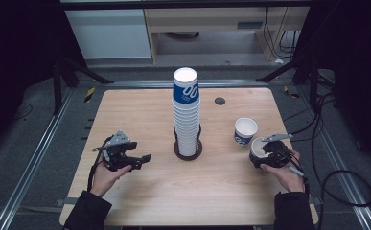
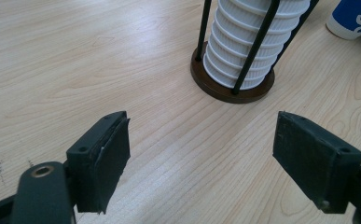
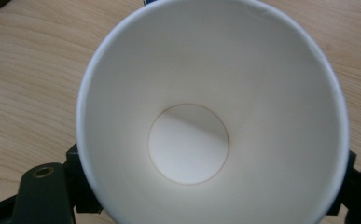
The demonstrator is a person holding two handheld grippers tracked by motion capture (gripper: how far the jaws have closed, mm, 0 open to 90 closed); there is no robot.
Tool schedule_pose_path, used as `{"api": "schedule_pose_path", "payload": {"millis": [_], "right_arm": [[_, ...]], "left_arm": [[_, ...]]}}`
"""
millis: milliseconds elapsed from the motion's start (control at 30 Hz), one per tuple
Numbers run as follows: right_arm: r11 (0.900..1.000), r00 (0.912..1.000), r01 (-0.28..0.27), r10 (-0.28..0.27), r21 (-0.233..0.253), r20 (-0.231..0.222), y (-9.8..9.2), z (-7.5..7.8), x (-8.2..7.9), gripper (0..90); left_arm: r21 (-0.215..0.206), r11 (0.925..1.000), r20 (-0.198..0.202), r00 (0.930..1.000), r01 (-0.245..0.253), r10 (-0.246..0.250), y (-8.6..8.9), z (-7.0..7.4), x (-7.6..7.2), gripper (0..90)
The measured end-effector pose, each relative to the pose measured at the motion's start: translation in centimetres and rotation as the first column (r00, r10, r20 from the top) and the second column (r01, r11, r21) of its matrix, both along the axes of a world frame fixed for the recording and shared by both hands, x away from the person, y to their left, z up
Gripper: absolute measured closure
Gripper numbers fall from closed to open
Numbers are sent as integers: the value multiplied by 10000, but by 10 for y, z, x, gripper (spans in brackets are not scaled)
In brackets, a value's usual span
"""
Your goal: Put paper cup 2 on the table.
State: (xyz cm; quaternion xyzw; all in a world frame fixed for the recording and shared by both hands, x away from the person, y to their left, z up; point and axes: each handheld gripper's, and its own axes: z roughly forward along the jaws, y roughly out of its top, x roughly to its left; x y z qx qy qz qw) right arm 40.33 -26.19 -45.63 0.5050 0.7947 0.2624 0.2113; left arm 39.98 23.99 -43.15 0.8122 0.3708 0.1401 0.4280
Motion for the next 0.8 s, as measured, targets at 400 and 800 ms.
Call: {"api": "schedule_pose_path", "payload": {"millis": [400, 800], "right_arm": [[9999, 9990, -8, 2, 125, 443, 1, -4, 4, 114], [9965, 9930, 14, -112, 833, 1173, -13, -3, -17, 19]], "left_arm": [[0, 10000, -43, 10000, 17, -17, 0, -2, 1, 182], [146, 9997, -57, 9998, -204, 205, 6, -4, 2, 164]]}}
